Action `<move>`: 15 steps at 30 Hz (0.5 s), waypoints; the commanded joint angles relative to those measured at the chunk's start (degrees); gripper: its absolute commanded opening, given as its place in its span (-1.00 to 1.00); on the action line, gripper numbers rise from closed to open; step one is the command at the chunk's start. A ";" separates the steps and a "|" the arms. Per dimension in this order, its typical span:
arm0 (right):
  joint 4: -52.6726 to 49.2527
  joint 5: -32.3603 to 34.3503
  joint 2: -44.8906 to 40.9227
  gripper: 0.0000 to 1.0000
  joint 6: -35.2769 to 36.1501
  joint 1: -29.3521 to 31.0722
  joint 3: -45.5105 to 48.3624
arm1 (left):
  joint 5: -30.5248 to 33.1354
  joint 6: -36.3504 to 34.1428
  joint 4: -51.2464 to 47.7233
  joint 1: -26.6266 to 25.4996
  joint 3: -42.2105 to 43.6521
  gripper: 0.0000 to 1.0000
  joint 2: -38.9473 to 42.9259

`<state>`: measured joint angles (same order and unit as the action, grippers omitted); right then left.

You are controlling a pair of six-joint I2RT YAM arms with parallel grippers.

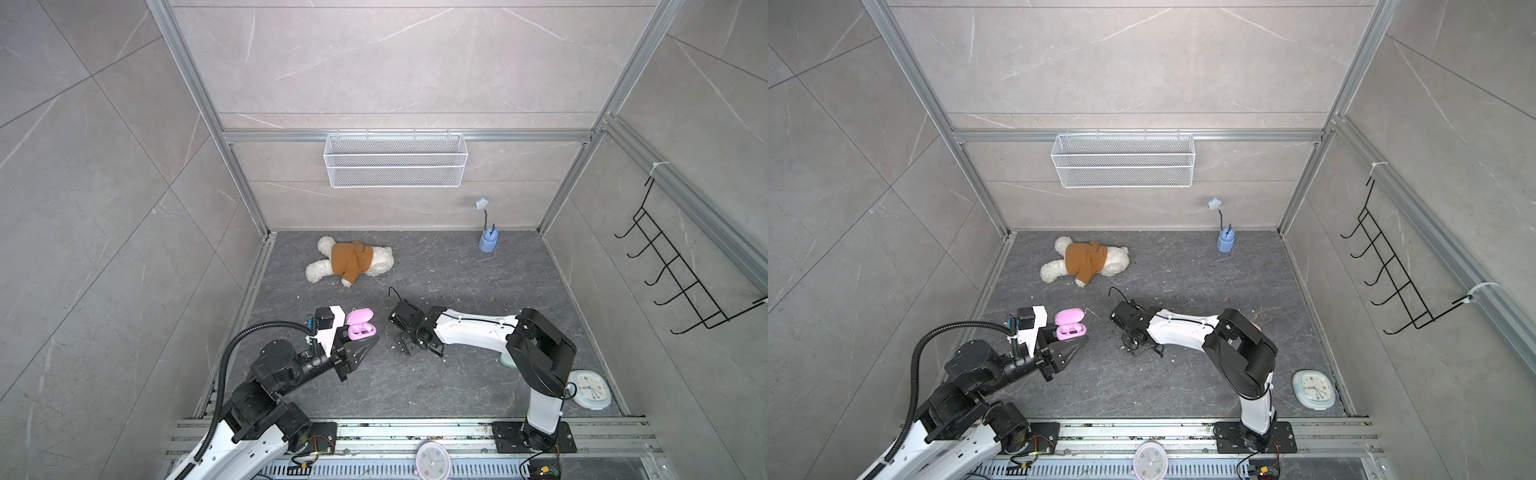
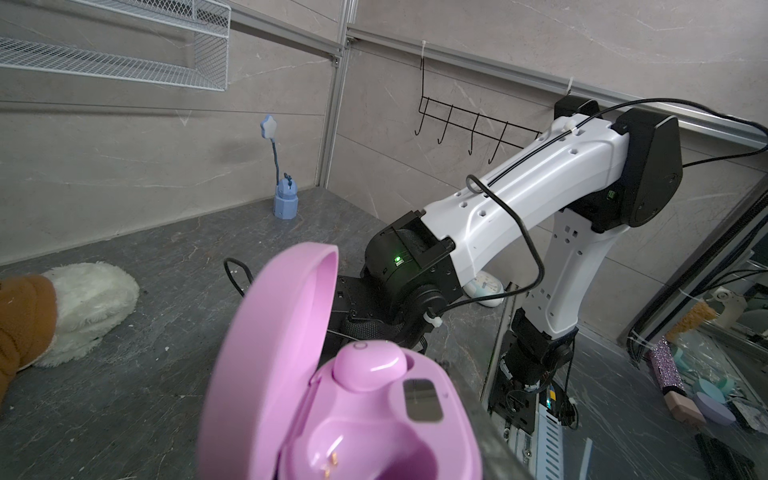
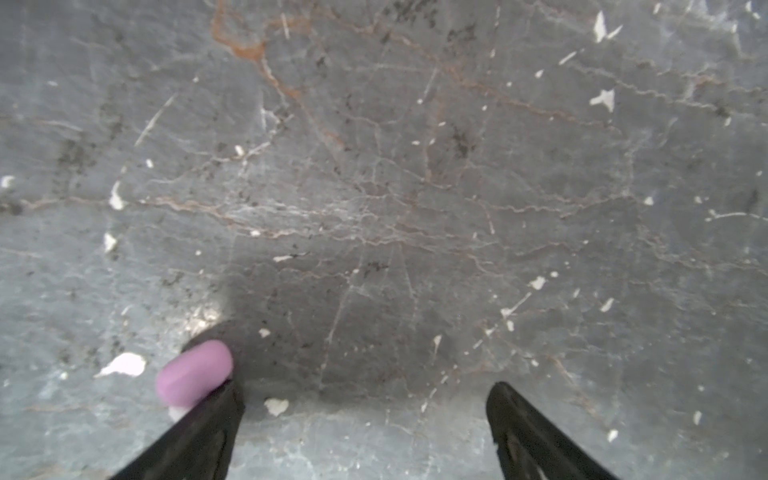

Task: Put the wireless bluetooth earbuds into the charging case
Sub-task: 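Move the right gripper down over the second pink earbud on the table, then lower the right gripper and close it on the second pink earbud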

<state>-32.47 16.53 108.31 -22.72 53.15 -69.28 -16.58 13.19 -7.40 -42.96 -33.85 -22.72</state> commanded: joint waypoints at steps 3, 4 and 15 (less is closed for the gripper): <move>-3.57 -2.21 -2.91 0.90 0.02 -0.98 -0.36 | -0.07 -0.79 3.04 0.31 -1.71 -0.38 -0.71; -4.45 -3.36 -3.49 0.90 -0.77 -1.11 -1.00 | -0.10 -0.75 3.09 0.26 -1.66 -0.38 -0.81; -15.50 -17.54 -2.72 0.71 -24.82 -2.70 -13.39 | -1.10 -0.36 4.94 0.29 -0.28 -0.38 -1.14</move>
<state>-42.87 3.70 105.10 -37.39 50.74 -79.85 -16.73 13.19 -6.59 -42.96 -33.85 -23.62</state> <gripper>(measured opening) 0.863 0.415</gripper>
